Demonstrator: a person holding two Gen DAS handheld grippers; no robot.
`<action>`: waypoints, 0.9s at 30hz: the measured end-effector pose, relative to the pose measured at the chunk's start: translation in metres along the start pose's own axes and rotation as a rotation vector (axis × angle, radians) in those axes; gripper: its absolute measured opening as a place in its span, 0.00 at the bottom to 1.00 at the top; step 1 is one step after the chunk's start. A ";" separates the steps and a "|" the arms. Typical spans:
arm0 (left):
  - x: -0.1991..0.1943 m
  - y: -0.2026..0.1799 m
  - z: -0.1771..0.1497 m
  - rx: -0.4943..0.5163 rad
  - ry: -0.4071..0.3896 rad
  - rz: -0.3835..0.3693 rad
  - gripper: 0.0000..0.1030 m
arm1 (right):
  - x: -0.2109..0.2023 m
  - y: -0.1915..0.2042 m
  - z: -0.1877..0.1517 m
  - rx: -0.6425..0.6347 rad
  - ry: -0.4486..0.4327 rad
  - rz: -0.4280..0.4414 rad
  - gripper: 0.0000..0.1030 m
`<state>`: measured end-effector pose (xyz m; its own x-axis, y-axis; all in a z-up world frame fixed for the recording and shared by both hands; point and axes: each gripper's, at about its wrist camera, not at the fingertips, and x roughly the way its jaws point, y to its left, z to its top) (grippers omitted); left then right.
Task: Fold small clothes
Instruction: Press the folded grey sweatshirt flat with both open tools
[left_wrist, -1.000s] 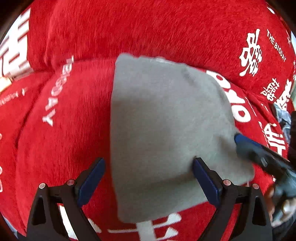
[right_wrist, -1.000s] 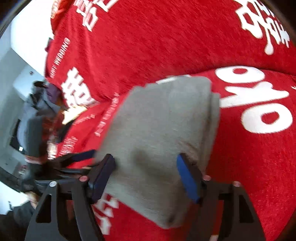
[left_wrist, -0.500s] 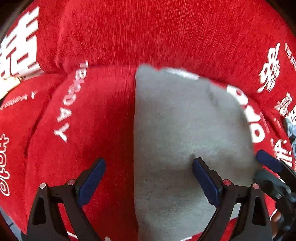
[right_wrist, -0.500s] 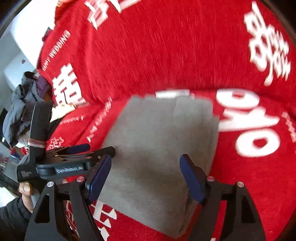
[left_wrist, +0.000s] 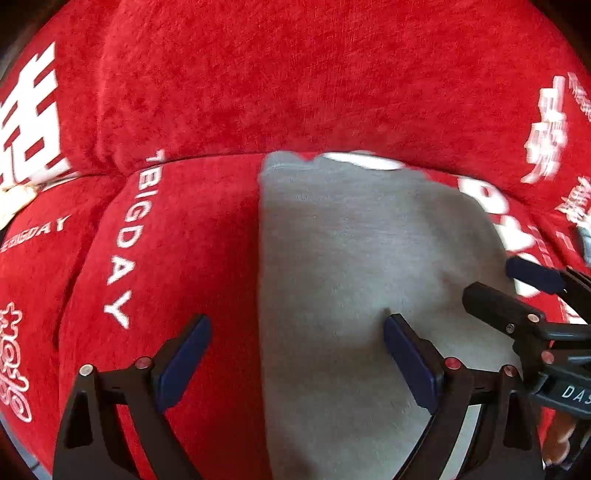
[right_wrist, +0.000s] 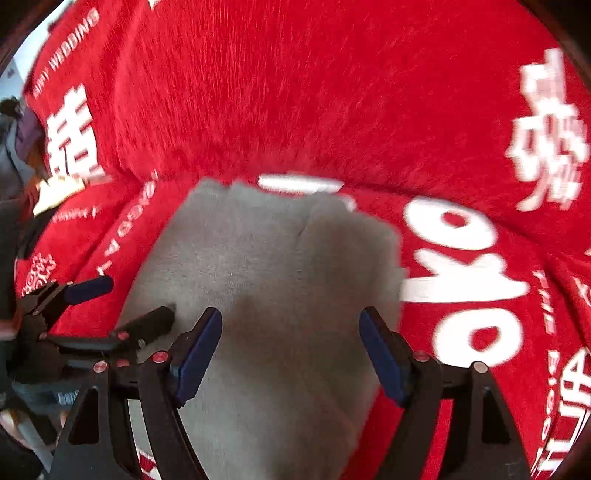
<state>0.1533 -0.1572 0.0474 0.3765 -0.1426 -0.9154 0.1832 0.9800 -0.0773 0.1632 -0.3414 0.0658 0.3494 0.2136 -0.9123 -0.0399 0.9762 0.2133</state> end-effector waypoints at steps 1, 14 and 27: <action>0.005 0.004 0.004 -0.025 0.013 -0.025 0.93 | 0.010 -0.009 0.005 0.043 0.018 0.019 0.77; 0.003 0.010 0.030 -0.031 -0.026 -0.044 1.00 | 0.020 -0.030 0.025 0.124 -0.028 -0.175 0.81; -0.003 0.041 0.004 -0.096 0.026 -0.048 1.00 | 0.001 0.015 -0.030 -0.072 -0.059 -0.239 0.82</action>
<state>0.1630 -0.1174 0.0480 0.3450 -0.1877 -0.9197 0.1125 0.9810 -0.1580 0.1349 -0.3254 0.0577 0.4113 -0.0244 -0.9112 -0.0157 0.9993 -0.0338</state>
